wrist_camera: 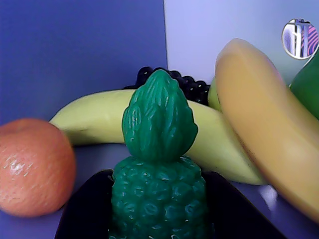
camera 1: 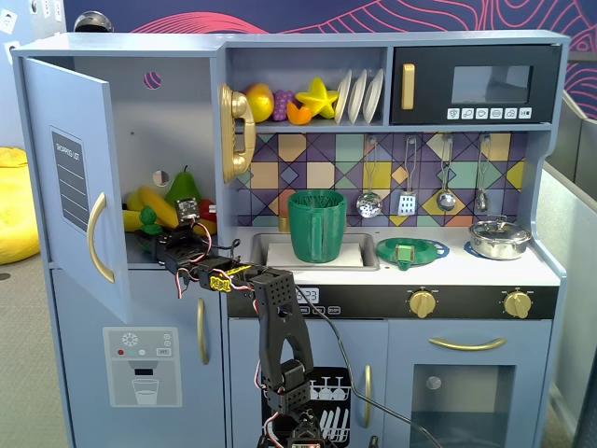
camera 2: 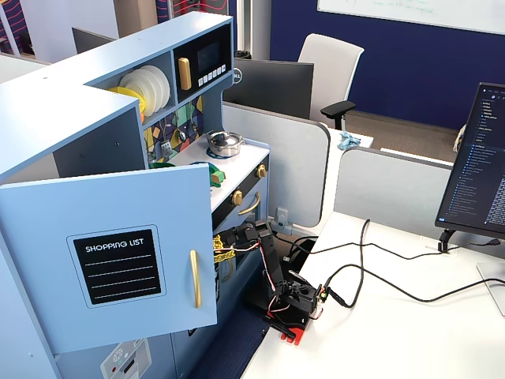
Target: Pick up the green pineapple from the left cabinet and place it in the green recipient
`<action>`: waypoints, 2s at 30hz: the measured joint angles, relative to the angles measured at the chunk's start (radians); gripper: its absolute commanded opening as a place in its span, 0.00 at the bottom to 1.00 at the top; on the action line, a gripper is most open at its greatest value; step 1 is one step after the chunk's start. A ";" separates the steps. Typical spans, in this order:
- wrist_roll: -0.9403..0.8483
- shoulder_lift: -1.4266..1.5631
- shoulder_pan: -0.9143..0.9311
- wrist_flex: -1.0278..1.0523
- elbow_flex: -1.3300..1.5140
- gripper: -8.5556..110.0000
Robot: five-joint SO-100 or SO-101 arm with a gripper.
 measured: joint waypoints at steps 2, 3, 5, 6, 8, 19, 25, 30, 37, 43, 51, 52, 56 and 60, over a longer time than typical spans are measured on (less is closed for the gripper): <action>-0.060 0.055 -0.014 0.009 0.038 0.07; -0.091 0.092 -0.023 0.025 0.060 0.07; -0.150 0.187 -0.043 0.075 0.107 0.07; -0.178 0.245 -0.052 0.109 0.129 0.07; -0.232 0.379 -0.075 0.187 0.175 0.07; -0.374 1.112 -0.086 0.643 0.420 0.07; -0.347 1.339 0.063 0.798 0.419 0.07; -0.270 1.356 0.299 0.873 0.379 0.07; -0.187 1.131 0.629 0.807 0.252 0.07; -0.127 0.816 0.802 0.727 0.031 0.07; -0.094 0.474 0.870 0.723 -0.244 0.07; -0.094 0.456 0.870 0.723 -0.253 0.07; -0.106 0.423 0.842 0.723 -0.267 0.07; -0.118 0.385 0.802 0.727 -0.288 0.08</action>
